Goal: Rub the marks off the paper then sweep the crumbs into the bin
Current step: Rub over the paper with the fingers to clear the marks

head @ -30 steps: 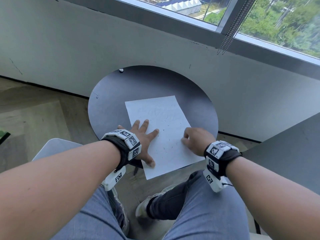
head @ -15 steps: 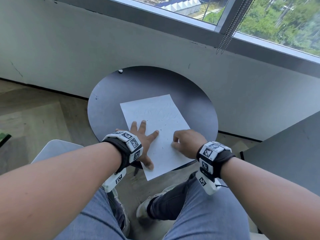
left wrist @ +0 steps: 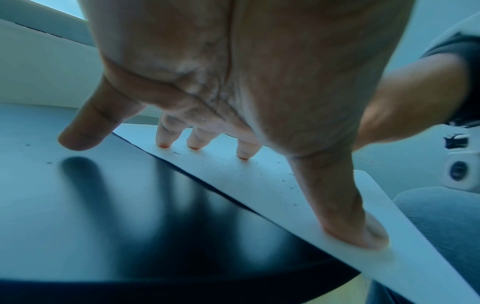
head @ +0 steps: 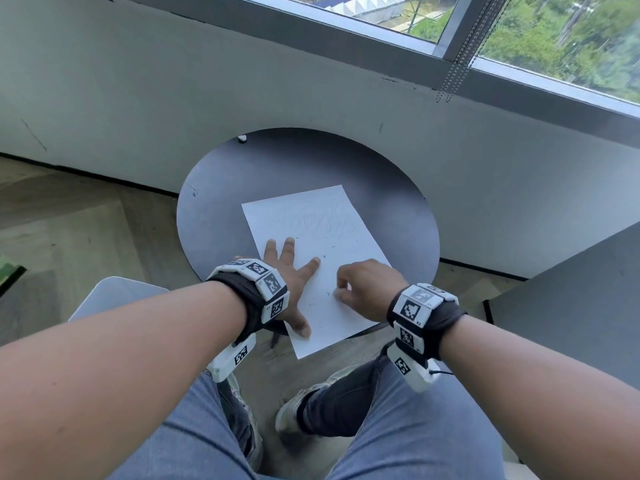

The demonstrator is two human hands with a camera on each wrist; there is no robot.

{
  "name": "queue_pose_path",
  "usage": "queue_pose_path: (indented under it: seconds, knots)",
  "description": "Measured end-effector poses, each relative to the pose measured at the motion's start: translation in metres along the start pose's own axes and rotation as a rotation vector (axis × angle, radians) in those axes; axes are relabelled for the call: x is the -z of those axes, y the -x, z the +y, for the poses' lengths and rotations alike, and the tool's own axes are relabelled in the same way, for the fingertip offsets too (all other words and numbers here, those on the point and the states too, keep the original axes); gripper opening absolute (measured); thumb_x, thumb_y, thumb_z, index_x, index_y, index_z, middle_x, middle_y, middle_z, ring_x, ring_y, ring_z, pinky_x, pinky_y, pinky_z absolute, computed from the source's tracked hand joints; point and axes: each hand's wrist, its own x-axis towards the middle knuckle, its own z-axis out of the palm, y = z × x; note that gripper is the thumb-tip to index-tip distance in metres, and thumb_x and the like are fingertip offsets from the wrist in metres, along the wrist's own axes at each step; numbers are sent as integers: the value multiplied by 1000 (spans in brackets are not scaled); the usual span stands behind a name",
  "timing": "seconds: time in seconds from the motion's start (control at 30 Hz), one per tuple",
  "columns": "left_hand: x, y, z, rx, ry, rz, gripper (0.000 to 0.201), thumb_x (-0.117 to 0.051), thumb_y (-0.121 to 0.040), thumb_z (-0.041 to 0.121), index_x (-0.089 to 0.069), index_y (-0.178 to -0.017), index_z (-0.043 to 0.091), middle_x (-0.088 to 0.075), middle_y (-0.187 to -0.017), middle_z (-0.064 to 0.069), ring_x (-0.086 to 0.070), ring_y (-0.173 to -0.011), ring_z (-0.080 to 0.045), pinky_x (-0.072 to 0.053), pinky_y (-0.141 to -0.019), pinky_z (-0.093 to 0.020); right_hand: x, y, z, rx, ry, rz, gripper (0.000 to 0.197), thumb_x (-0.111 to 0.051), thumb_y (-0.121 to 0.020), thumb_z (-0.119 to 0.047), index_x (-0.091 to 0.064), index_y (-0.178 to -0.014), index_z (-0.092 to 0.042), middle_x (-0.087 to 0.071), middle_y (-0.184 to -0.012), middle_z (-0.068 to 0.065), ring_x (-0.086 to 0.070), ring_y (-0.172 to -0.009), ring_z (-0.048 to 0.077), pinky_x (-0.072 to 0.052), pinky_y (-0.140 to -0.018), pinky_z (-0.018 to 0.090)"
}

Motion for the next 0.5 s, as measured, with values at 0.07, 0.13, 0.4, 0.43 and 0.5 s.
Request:
queue_pose_path:
  seconds: [0.07,0.13,0.4,0.43,0.5]
  knots:
    - [2,1,1,-3,4,-9,140,-75,-57,84,21,-153,49,33,-164,-9,19,-153,-42,-26,-107,-79,5,-11,23,-134,-28,7,17,-50,-92,-35,-61,-89,-22,-64,-94,0,-61,-87,25,-53,-73,37]
    - [2,2,0,-1,4,-11,139,-74,-59,84,21,-153,49,33,-164,-9,20,-152,-42,-26,-107,-79,12,-18,39,-229,-24,29,16,-48,-88,-31,-57,-81,-20,-64,-88,1,-61,-80,27,-54,-69,37]
    - [1,1,-1,-6,4,-2,140,-74,-58,84,22,-153,48,33,-164,-8,21,-152,-42,-26,-108,-78,1,-2,1,-59,35,26,16,-49,-93,-32,-57,-88,-19,-62,-88,1,-59,-83,28,-54,-72,38]
    - [0,0,-1,-7,4,0,140,-74,-58,84,22,-153,48,32,-164,-9,20,-152,-42,-26,-108,-77,-1,1,-5,-27,22,7,16,-51,-94,-34,-59,-91,-21,-62,-91,0,-60,-86,27,-54,-74,38]
    - [0,0,-1,-8,3,-1,140,-75,-58,84,22,-153,47,33,-164,-9,20,-152,-42,-26,-108,-78,-2,-1,-1,-36,-25,-19,16,-53,-93,-36,-62,-92,-23,-64,-95,-1,-60,-90,24,-54,-77,38]
